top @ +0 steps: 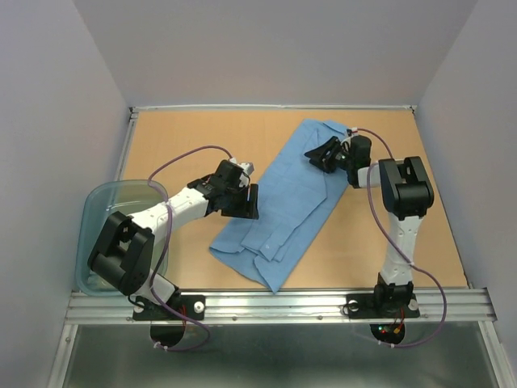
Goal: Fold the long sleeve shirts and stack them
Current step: Fold the shirt
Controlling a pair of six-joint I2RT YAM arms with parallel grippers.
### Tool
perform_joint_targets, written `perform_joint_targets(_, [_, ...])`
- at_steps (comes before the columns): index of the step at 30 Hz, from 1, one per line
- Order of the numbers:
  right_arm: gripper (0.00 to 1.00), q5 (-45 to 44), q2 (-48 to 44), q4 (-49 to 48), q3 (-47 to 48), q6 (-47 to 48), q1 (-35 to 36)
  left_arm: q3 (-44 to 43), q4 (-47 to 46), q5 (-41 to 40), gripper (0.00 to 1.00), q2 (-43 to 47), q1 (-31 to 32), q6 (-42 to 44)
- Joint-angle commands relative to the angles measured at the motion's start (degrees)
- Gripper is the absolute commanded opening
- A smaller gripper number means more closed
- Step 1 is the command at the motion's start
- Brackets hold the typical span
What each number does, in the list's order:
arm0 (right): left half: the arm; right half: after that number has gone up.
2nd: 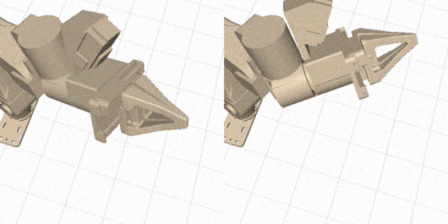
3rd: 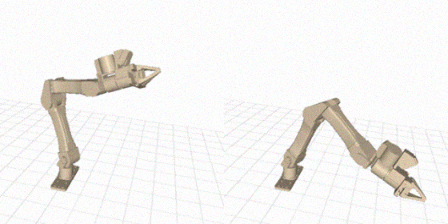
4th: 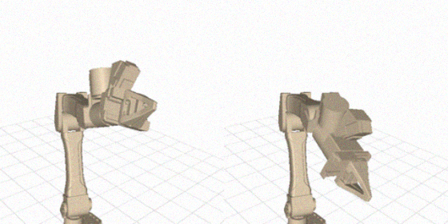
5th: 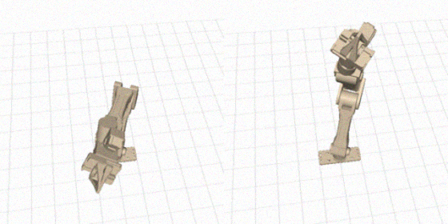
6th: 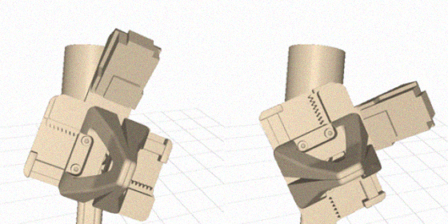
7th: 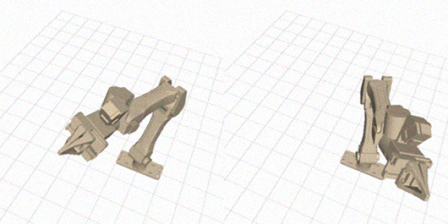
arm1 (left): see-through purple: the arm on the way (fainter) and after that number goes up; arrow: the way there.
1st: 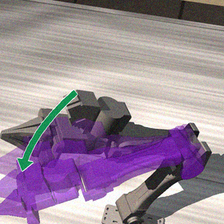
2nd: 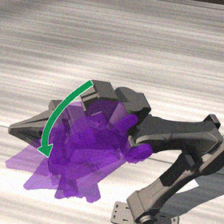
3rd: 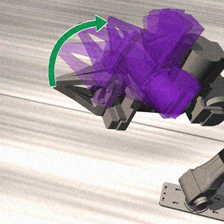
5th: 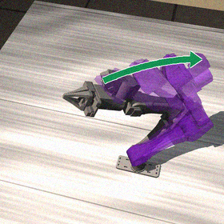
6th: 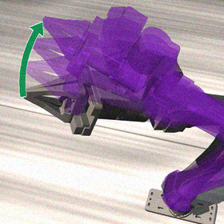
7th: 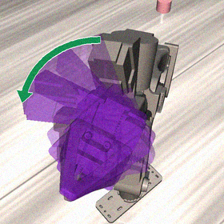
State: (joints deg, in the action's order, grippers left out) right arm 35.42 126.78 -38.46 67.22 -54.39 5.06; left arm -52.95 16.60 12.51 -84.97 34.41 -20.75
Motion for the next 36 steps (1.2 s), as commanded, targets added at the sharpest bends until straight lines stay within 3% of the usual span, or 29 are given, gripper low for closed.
perform_joint_targets(1, [0.54,3.0,-8.1,0.2,-4.0,2.9,-1.0,-0.7,-1.1,-1.0,0.7,2.7,0.0,0.4])
perform_joint_targets(10, [0.54,6.5,-18.7,-2.3,-19.0,1.7,-0.1,-0.8,-1.1,-2.7,0.7,3.1,-0.2,0.7])
perform_joint_targets(15, [0.53,5.1,-16.9,-4.8,-25.9,3.3,-0.1,-0.1,-1.8,-2.8,0.7,2.7,-0.8,0.8])
perform_joint_targets(22, [0.53,3.8,-16.5,-3.8,-27.0,8.0,-0.5,0.7,-1.5,-2.8,0.7,3.3,-1.3,0.6])
perform_joint_targets(25, [0.53,0.1,-22.6,7.6,-23.2,16.1,-0.5,0.3,-0.4,-3.1,0.7,3.8,-1.7,1.0])
perform_joint_targets(28, [0.53,-9.2,-28.6,29.8,-15.0,24.6,-0.3,0.0,1.0,-4.2,0.7,3.8,-1.9,1.8])
perform_joint_targets(32, [0.53,-20.2,-32.9,43.2,-9.3,29.4,0.5,0.0,2.1,-5.2,0.7,2.7,-2.2,2.1])
perform_joint_targets(36, [0.53,-33.0,-31.3,52.5,-3.5,32.8,3.3,0.0,3.0,-4.3,0.7,0.3,-2.5,2.0])
